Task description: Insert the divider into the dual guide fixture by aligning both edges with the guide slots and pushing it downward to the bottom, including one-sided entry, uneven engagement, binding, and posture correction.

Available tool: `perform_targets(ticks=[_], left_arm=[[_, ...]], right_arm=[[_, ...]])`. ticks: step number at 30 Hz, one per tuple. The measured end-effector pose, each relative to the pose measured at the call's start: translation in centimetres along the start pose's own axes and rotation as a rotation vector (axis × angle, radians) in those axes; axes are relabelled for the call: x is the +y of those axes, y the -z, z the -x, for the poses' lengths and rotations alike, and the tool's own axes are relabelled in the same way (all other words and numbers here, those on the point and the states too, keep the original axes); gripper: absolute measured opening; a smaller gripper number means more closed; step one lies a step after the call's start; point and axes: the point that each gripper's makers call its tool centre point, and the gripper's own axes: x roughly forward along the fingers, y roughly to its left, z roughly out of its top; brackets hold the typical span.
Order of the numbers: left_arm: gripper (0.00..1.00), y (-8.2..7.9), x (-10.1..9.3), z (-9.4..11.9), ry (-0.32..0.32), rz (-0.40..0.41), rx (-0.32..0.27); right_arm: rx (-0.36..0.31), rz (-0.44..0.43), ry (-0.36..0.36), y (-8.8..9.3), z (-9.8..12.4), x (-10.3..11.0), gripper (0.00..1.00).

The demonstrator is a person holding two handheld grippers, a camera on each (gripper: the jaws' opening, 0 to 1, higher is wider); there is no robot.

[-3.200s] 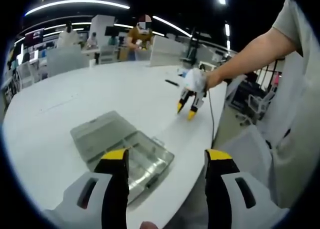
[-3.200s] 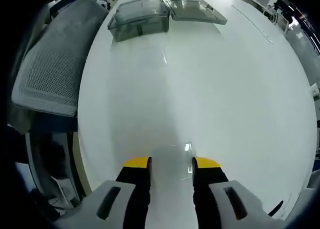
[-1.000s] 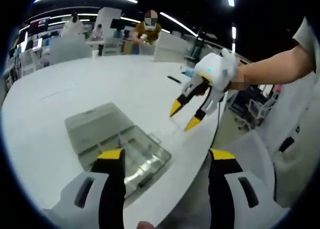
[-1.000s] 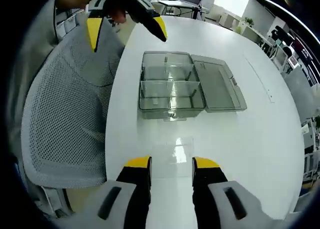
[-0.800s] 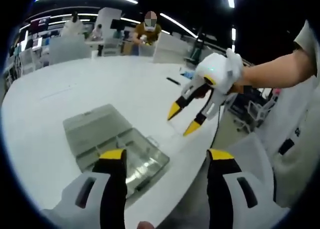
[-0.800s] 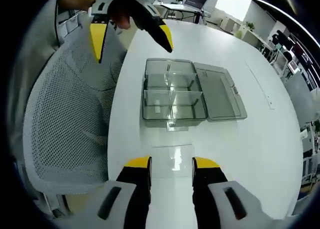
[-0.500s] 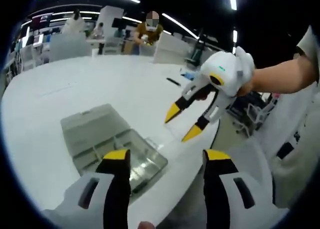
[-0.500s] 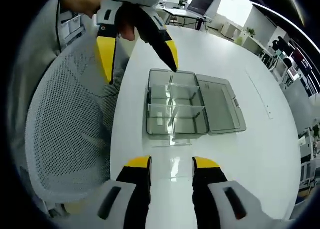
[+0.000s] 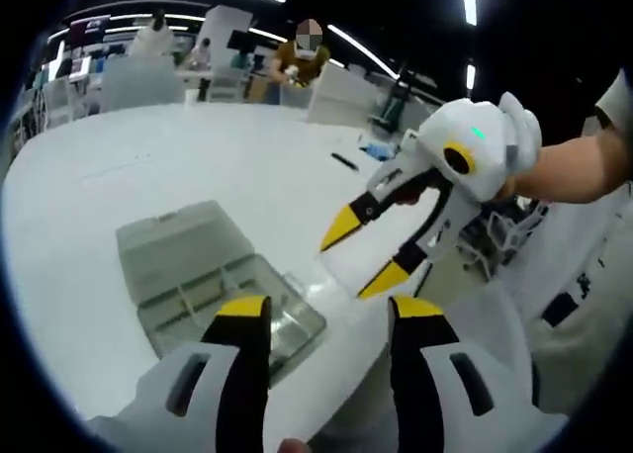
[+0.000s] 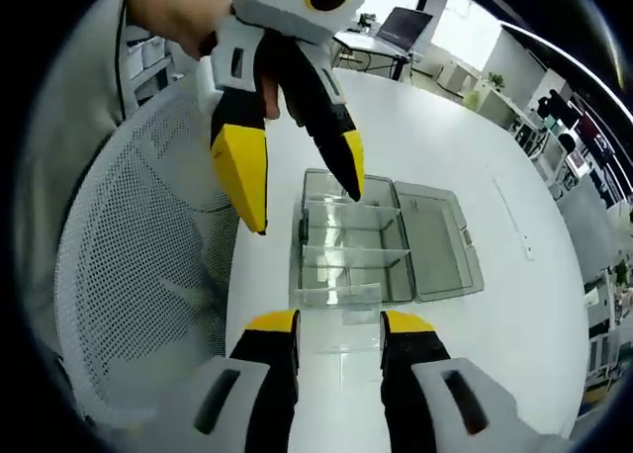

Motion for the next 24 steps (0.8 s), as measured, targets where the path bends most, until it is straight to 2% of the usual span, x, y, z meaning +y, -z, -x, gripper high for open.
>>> perform_targets(ticks=[13, 24], left_arm=[[0.31, -0.3, -0.3, -0.2, 0.024, 0.129, -0.004], [0.21, -0.5, -0.5, -0.3, 0.027, 0.198, -0.006]], right_arm=[[-0.045, 0.029, 0.024, -2.6, 0.4, 0.5, 0.27], [-0.072, 0.051, 0.047, -4.1, 0.7, 0.6, 0.27]])
